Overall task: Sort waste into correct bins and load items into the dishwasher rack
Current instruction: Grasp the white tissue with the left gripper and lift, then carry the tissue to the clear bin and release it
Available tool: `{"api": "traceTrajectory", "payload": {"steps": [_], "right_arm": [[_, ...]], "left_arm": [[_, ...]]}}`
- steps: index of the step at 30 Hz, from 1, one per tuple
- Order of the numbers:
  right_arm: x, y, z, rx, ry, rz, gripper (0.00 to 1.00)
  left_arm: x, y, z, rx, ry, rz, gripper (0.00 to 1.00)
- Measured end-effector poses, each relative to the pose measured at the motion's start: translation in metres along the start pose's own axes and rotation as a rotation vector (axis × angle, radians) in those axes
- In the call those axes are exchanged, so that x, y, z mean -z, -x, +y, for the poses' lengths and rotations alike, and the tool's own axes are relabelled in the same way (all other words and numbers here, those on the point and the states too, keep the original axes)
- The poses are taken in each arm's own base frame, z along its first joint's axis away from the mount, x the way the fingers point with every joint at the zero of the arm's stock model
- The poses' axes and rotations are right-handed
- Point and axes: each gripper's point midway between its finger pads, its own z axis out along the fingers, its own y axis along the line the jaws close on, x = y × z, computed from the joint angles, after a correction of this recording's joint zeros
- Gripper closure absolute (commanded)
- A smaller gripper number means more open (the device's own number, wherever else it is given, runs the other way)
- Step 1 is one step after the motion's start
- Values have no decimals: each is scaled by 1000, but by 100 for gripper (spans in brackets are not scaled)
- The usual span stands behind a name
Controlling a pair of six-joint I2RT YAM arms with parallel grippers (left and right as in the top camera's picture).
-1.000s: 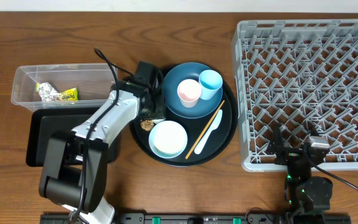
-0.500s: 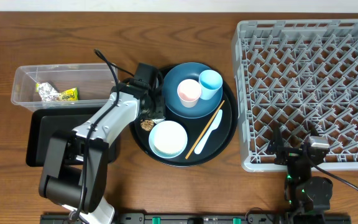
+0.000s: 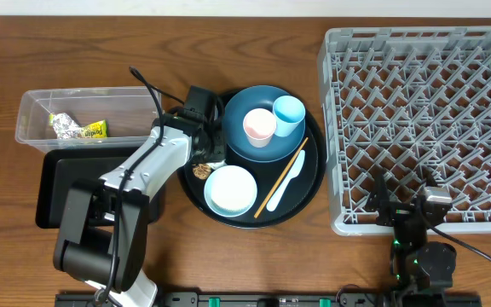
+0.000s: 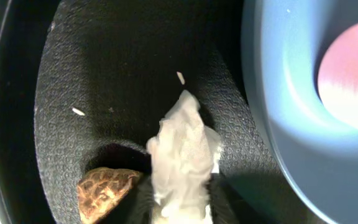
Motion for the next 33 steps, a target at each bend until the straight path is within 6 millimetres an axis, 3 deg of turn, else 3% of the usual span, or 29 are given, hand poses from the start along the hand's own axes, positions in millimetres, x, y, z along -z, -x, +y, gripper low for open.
{"api": "traceTrajectory", "payload": {"steps": [5,13,16,19,23,28,33], "right_arm": [[0,0,0,0,0,0,1],[0,0,0,0,0,0,1],[0,0,0,0,0,0,1],[0,0,0,0,0,0,1],[0,0,0,0,0,0,1],[0,0,0,0,0,0,1],[0,0,0,0,0,0,1]], "left_arm": [[0,4,-1,-3,-5,-15,94],[1,7,-2,-4,-9,-26,94],[11,15,-5,-4,-19,-56,94],[42,38,-9,3,-46,-150,94],[106,75,-2,39,-74,-311,94],[173,103,45,150,-47,-473,94],[194,109,107,285,18,-530,94]]}}
